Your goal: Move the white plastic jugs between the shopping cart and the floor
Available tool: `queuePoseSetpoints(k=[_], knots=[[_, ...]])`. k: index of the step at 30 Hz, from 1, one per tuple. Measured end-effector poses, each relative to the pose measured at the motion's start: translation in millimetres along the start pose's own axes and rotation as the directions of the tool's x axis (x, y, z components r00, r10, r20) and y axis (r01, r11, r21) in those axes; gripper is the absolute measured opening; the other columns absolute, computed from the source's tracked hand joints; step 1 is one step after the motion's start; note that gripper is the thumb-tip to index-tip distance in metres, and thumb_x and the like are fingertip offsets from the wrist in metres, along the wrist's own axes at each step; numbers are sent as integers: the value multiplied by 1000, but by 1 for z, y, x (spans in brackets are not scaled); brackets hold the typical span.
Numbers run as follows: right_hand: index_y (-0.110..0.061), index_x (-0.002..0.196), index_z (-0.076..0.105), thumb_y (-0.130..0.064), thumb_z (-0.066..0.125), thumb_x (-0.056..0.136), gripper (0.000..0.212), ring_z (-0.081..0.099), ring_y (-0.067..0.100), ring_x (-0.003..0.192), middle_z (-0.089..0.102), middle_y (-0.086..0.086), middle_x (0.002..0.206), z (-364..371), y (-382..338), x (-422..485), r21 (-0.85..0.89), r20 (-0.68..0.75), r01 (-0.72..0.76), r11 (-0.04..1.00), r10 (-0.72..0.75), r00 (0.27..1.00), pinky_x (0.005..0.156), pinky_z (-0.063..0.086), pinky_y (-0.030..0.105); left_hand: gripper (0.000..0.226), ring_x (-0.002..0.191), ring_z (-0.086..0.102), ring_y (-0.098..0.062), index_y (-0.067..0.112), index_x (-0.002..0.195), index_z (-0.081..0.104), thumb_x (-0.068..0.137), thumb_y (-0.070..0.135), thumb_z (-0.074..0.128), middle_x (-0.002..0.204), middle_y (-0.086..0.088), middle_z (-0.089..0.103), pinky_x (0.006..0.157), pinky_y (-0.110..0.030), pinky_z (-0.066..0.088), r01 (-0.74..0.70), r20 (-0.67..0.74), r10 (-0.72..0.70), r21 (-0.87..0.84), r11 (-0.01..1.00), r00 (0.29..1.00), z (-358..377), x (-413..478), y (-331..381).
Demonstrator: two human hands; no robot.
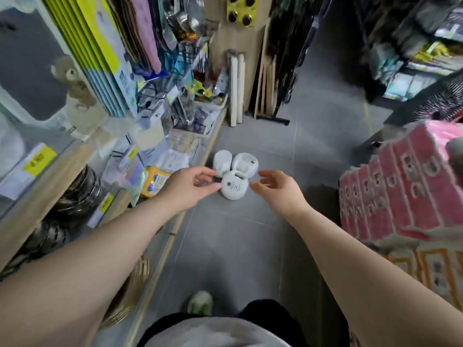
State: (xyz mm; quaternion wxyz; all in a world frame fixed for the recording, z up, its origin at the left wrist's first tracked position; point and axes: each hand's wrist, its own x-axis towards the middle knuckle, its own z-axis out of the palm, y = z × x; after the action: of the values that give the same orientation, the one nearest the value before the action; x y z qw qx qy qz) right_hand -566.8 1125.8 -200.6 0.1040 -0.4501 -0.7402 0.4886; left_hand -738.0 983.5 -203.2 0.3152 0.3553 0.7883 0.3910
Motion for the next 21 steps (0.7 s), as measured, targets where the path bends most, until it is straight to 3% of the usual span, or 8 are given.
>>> queuePoseSetpoints(k=[5,13,17,21], knots=[[-21,121,61,-36,70,84,41,59,9,92,59,-7,104,-15,13,108,-66,87,-21,998,27,996,81,45,24,25,89,62,-17,33,100,64,80,30,77,104,2,70,86,-31,48,108,-34,-110,-58,992,993,24,88,-13],[-24,127,58,-37,68,86,45,60,14,93,60,-6,104,-18,56,305,-194,288,-47,980,103,952,76,47,25,26,92,64,-17,30,103,63,81,29,76,97,5,68,86,-31,51,294,-142,-320,-179,939,937,85,226,-45],[-27,131,56,-36,68,86,47,56,13,85,58,-9,101,10,99,384,-220,350,-104,970,178,920,68,43,20,33,97,63,-16,25,113,62,82,29,74,104,1,67,70,-15,46,424,-119,-460,-242,873,880,123,283,-91],[-26,134,51,-31,66,89,48,55,8,85,55,-10,100,54,157,458,-265,383,-143,954,240,892,56,38,10,42,101,63,-20,19,120,61,81,27,76,107,-4,69,75,-24,47,528,-77,-566,-276,803,821,166,340,-163]])
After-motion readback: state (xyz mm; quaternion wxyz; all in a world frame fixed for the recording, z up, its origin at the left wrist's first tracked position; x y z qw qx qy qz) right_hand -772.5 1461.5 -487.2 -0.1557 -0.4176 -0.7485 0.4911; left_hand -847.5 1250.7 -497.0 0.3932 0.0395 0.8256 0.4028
